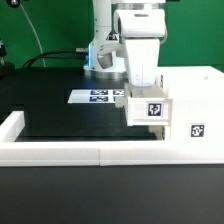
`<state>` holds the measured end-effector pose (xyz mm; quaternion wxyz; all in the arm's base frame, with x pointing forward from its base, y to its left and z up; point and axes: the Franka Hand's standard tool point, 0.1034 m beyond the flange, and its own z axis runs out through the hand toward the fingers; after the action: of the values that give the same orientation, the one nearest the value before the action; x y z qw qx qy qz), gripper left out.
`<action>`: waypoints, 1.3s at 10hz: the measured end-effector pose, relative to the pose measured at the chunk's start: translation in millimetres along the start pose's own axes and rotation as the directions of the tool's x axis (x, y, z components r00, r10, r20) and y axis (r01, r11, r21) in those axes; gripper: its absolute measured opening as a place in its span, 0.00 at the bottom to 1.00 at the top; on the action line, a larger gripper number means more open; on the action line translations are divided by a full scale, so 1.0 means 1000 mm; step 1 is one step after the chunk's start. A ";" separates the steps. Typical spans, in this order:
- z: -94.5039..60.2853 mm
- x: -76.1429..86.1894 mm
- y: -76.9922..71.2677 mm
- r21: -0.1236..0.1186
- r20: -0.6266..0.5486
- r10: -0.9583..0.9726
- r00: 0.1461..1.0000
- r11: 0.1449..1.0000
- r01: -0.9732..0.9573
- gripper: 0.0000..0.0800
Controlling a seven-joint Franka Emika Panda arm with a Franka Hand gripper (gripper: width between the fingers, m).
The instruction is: Assemble drawer
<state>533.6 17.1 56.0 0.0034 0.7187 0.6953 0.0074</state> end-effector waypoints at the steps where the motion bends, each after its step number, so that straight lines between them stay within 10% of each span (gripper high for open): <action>1: 0.000 0.000 0.000 -0.004 -0.001 0.000 1.000 1.000 0.000 0.05; 5: 0.000 -0.001 0.000 -0.004 -0.001 -0.002 1.000 1.000 0.002 0.05; 6: -0.005 -0.001 0.000 -0.010 0.000 0.018 1.000 1.000 -0.018 0.34; 7: -0.012 0.000 0.000 -0.018 0.002 0.026 1.000 0.999 -0.026 0.34; 9: -0.026 -0.003 0.002 -0.020 0.009 0.028 1.000 0.999 -0.028 0.73; 13: -0.047 -0.031 0.007 -0.047 0.020 0.025 0.999 0.999 -0.024 0.81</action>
Offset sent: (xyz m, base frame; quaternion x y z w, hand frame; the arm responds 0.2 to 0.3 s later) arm 0.0000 0.0000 0.0000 0.0000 0.0000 0.0000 1.0000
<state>538.7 -14.8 102.5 0.0272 0.7270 0.6859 0.0162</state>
